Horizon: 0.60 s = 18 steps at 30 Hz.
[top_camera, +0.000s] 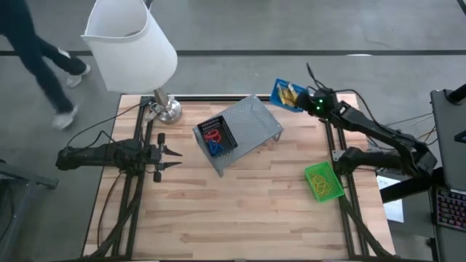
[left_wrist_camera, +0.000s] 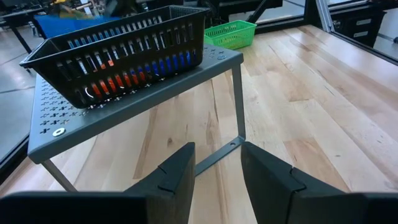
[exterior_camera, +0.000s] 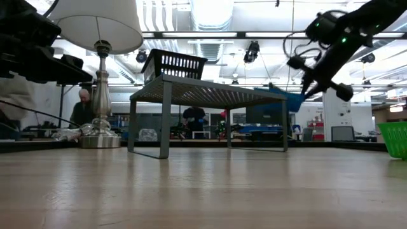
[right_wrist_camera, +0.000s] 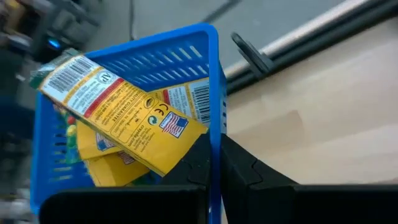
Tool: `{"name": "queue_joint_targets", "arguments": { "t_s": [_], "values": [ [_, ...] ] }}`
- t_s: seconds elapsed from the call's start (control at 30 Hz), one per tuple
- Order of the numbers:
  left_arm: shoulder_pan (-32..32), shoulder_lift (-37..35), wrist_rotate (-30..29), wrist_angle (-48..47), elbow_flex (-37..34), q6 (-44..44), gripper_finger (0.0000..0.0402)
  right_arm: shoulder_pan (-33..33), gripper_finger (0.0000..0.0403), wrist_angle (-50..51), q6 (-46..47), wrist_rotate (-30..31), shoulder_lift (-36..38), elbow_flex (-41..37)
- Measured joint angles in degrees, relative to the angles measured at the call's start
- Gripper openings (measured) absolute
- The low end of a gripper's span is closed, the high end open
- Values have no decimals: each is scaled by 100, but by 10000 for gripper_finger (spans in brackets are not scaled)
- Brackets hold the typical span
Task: Pick & Place Office Desk Supplies
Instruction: Put the blue basket filled with crayon boxes on the shelf
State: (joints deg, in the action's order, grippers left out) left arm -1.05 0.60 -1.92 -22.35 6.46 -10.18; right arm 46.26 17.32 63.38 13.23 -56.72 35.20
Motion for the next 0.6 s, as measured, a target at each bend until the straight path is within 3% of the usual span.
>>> {"name": "queue_joint_targets", "arguments": {
  "t_s": [0.3, 0.4, 0.6],
  "values": [
    [0, 0, -1, 0, 0, 0, 133, -1, 12, 58, 370, -472, 689, 51],
    [-1, 0, 1, 0, 0, 1, 133, -52, 12, 365, 696, -703, 633, 253],
    [-1, 0, 0, 0, 0, 1, 133, -595, 12, 1301, 1165, -606, 236, 1125]
  ]
}}
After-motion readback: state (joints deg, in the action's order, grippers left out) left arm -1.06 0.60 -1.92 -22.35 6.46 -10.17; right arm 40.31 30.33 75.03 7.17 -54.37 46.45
